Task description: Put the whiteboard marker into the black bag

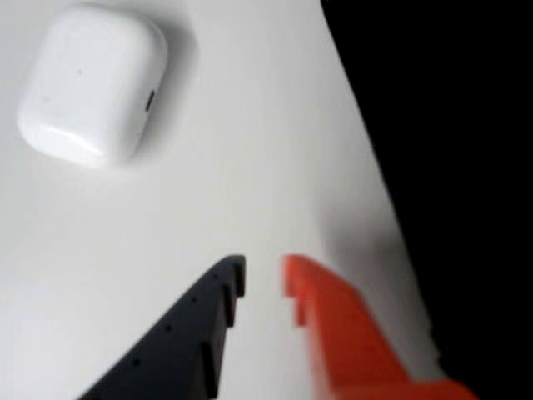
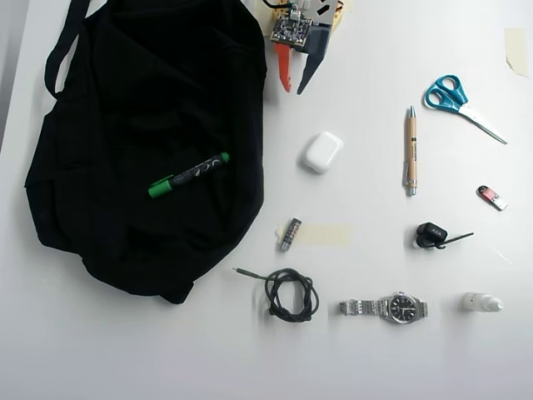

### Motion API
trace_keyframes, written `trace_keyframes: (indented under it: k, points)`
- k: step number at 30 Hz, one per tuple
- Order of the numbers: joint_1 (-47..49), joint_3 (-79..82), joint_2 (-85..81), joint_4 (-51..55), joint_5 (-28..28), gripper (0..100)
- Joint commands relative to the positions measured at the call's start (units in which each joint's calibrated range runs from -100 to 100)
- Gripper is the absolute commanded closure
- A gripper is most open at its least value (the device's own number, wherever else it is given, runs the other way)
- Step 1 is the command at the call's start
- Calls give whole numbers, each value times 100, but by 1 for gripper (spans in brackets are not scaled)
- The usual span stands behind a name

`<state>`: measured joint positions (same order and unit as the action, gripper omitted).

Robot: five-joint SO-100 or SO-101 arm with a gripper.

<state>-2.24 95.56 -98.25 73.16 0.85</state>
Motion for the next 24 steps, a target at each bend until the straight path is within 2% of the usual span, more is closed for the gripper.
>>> trace_keyframes:
  k: [1, 3, 6, 24]
  points:
    - [-23, 381, 24, -348, -285, 98]
    - [-15, 381, -17, -132, -610, 98]
    - [-15, 381, 7, -132, -778, 98]
    - [44, 381, -26, -132, -736, 98]
